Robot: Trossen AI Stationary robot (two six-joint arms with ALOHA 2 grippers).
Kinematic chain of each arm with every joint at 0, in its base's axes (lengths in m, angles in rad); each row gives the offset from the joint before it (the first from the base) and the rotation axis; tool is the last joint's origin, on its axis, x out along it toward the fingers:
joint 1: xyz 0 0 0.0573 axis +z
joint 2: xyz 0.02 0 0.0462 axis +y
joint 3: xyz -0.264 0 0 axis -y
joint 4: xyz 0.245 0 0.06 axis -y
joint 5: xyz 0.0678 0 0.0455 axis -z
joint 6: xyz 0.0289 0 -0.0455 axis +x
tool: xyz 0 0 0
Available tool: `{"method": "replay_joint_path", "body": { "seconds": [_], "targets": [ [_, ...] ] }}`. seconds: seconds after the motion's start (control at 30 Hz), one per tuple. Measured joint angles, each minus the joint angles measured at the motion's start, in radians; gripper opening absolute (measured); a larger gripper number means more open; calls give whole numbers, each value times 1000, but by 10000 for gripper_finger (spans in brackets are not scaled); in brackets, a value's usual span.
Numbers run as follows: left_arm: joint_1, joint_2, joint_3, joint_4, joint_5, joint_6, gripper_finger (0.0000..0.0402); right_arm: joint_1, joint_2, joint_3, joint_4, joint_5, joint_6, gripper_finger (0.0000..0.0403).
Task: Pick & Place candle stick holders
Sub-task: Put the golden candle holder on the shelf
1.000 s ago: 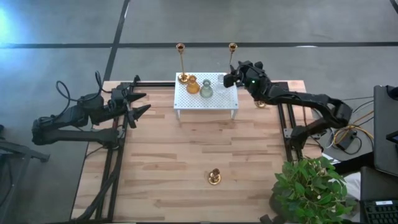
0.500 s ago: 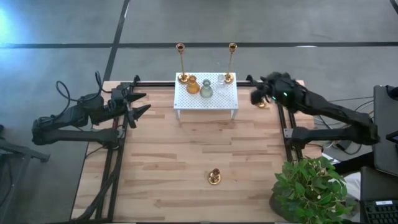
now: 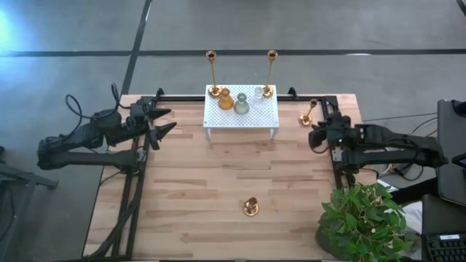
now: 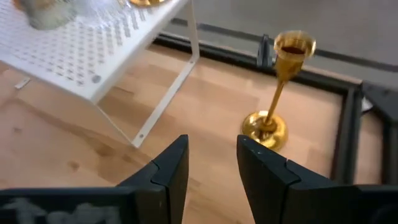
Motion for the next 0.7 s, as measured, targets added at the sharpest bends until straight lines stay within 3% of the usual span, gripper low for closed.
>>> {"method": "replay_joint_path", "body": {
  "seconds": [0.37,0.7],
  "targets": [
    [0,0,0,0,0,0,292,0,20,-278,339,246,206,133],
    [0,0,0,0,0,0,292,-3,96,-436,581,262,174,169]
  ]
}}
